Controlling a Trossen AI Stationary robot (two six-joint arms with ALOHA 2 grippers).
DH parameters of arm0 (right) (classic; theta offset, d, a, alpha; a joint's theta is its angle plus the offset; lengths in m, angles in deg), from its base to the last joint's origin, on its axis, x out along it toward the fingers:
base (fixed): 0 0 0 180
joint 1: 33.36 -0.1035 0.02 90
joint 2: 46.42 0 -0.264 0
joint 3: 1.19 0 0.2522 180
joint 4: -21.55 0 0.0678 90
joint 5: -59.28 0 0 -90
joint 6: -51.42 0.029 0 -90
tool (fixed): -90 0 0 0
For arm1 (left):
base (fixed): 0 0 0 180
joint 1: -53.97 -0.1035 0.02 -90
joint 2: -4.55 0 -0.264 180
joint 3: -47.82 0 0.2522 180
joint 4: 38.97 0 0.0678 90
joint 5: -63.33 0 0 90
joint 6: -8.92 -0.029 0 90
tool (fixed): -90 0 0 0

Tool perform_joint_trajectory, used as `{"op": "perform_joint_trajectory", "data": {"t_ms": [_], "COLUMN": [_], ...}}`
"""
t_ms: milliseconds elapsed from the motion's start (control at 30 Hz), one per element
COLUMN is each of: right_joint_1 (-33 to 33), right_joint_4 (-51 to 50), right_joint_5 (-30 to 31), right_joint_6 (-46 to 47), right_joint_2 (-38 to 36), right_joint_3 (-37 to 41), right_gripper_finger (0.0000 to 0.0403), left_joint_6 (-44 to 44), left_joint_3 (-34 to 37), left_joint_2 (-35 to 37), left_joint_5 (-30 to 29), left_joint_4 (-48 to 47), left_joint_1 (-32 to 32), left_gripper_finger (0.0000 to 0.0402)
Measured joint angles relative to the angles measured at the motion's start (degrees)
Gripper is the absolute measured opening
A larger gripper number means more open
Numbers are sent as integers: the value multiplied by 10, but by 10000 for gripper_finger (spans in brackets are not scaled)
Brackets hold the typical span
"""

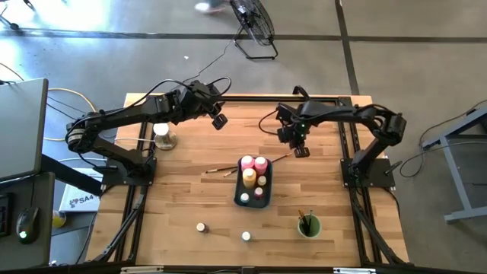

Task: Pick & Place Paint Supplies
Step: Put the black and gold paint brush into the green cup

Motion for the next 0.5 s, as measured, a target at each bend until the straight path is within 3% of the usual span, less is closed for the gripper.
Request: {"op": "perform_joint_trajectory", "data": {"t_ms": [167, 300, 500], "right_joint_1": [-11, -15, -15], "right_joint_4": [0, 0, 0], "right_joint_5": [4, 45, 54], "right_joint_6": [0, 0, 0], "right_joint_2": [0, 0, 0], "right_joint_3": [0, 0, 0], "right_gripper_finger": [109, 160, 177], "left_joint_6": [0, 0, 0], "left_joint_3": [0, 0, 0], "left_joint_2": [0, 0, 0], "left_joint_5": [0, 0, 0], "left_joint_4": [0, 0, 0], "left_joint_1": [0, 0, 0], "left_gripper_finger": [77, 77, 77]}}
